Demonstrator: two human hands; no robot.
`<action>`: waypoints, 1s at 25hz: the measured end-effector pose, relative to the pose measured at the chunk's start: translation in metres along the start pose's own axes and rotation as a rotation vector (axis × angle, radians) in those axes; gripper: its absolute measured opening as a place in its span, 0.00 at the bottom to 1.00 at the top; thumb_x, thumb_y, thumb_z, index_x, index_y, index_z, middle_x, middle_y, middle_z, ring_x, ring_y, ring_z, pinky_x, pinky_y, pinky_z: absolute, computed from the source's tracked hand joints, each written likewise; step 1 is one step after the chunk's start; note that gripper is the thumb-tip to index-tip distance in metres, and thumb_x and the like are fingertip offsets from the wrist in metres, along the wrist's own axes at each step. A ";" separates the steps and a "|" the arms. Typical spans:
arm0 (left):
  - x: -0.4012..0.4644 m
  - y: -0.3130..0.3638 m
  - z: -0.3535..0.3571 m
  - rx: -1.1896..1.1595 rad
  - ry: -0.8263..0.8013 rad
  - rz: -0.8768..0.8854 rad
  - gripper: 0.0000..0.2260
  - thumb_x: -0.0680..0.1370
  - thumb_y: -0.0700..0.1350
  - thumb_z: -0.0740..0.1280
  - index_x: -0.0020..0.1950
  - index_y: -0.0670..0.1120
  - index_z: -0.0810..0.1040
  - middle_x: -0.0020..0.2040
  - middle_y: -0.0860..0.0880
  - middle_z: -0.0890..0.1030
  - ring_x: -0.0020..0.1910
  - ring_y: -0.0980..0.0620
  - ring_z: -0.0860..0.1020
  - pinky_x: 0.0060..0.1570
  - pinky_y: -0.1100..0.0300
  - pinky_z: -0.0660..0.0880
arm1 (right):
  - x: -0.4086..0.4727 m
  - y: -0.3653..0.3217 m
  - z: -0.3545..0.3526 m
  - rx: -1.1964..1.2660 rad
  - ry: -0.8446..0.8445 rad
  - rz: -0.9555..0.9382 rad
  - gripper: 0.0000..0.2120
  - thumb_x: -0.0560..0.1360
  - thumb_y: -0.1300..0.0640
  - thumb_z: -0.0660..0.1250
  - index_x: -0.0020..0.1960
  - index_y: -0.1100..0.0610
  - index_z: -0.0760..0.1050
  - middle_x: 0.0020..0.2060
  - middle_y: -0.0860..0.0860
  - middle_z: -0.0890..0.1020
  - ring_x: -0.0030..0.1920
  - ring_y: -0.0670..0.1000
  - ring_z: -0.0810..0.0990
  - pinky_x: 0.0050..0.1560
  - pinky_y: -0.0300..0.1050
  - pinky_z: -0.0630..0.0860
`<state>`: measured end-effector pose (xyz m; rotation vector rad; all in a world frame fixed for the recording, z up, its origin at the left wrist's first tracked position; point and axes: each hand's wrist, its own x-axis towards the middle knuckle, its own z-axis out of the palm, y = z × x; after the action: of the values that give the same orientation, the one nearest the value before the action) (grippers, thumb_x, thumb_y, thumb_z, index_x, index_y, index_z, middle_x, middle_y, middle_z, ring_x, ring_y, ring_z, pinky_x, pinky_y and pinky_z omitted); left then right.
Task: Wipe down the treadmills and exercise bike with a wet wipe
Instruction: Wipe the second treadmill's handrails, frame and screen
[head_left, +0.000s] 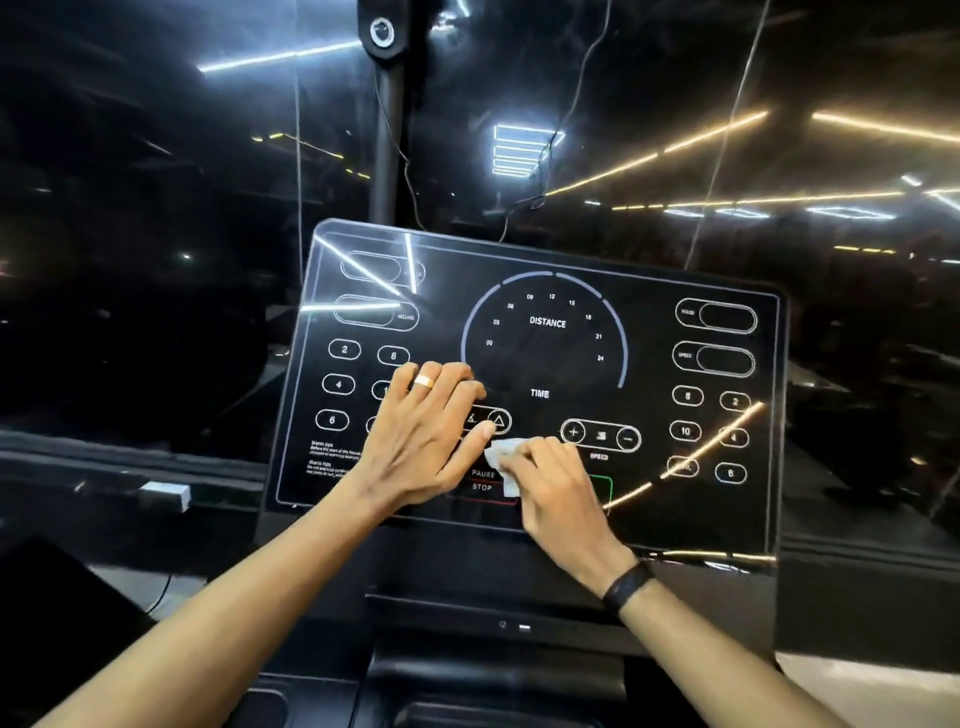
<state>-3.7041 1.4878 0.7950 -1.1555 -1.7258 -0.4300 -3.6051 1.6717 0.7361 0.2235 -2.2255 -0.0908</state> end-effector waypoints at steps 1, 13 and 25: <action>-0.001 0.005 0.000 -0.010 0.003 0.000 0.17 0.81 0.54 0.56 0.53 0.43 0.78 0.53 0.45 0.78 0.47 0.43 0.74 0.53 0.48 0.66 | -0.007 0.007 -0.006 -0.005 -0.022 -0.021 0.14 0.72 0.70 0.65 0.53 0.56 0.79 0.45 0.49 0.77 0.44 0.53 0.74 0.45 0.48 0.69; -0.042 0.062 0.028 -0.267 -0.044 0.055 0.08 0.76 0.46 0.64 0.51 0.44 0.78 0.49 0.47 0.77 0.45 0.46 0.73 0.47 0.50 0.69 | -0.119 0.082 -0.063 -0.101 0.362 1.110 0.09 0.74 0.71 0.66 0.51 0.62 0.77 0.49 0.61 0.76 0.48 0.64 0.78 0.54 0.55 0.73; -0.048 0.117 0.003 -0.356 -0.068 -0.037 0.04 0.76 0.45 0.65 0.48 0.46 0.76 0.46 0.50 0.75 0.43 0.47 0.72 0.46 0.51 0.68 | -0.127 0.017 -0.040 0.065 -0.104 0.394 0.16 0.72 0.68 0.60 0.56 0.56 0.77 0.50 0.50 0.77 0.52 0.50 0.74 0.54 0.37 0.71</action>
<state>-3.6034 1.5224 0.7275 -1.4042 -1.7767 -0.7513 -3.4995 1.7137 0.6653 -0.1908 -2.3355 0.1884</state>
